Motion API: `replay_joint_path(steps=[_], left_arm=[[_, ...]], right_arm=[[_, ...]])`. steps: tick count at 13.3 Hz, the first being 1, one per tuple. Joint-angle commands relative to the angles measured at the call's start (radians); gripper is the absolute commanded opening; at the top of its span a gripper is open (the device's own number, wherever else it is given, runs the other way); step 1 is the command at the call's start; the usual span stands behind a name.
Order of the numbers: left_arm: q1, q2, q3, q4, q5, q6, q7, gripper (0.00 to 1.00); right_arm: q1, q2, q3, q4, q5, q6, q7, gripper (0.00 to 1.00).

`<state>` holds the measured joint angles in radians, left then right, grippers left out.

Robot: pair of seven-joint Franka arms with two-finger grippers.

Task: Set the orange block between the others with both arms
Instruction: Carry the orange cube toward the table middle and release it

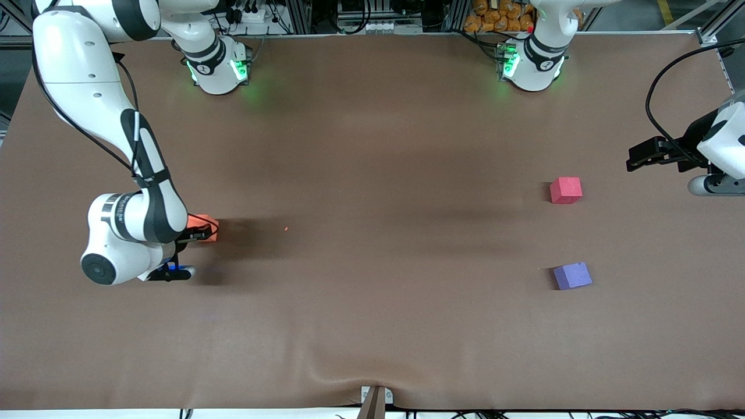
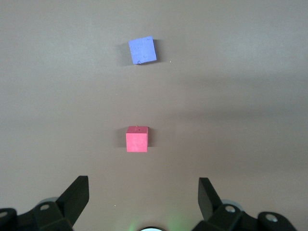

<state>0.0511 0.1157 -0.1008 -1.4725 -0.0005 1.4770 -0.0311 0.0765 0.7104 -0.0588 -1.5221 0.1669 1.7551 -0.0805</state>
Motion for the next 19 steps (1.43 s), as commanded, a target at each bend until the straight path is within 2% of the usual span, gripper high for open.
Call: replay_joint_path(steps=[1, 4, 6, 9, 10, 13, 17, 19], left_arm=[[0.01, -0.004, -0.005, 0.006, -0.01, -0.014, 0.008, 1.0], [0.01, -0.004, -0.005, 0.006, -0.01, -0.014, 0.008, 1.0], [0.01, -0.002, -0.005, 0.006, -0.01, -0.014, 0.008, 1.0], [0.01, -0.002, -0.005, 0.005, -0.012, -0.015, 0.005, 1.0], [0.013, -0.002, -0.002, 0.005, -0.012, -0.015, 0.008, 1.0], [0.012, -0.002, -0.002, 0.005, -0.012, -0.015, 0.007, 1.0], [0.015, -0.002, -0.002, 0.005, -0.012, -0.017, 0.007, 1.0], [0.016, -0.002, -0.002, 0.005, -0.012, -0.015, 0.007, 1.0]], right_arm=[[0.063, -0.026, 0.007, 0.04, 0.078, -0.002, 0.002, 0.44], [0.152, -0.032, 0.02, 0.051, 0.215, 0.079, -0.002, 0.45], [0.241, -0.029, 0.02, 0.051, 0.273, 0.151, 0.002, 0.45], [0.382, -0.022, 0.02, 0.048, 0.302, 0.236, 0.034, 0.45], [0.411, -0.017, 0.02, 0.048, 0.315, 0.251, 0.078, 0.49], [0.482, -0.002, 0.02, 0.046, 0.417, 0.262, 0.148, 0.5], [0.571, 0.036, 0.02, 0.046, 0.456, 0.291, 0.149, 0.53], [0.603, 0.05, 0.02, 0.046, 0.477, 0.349, 0.181, 0.53]])
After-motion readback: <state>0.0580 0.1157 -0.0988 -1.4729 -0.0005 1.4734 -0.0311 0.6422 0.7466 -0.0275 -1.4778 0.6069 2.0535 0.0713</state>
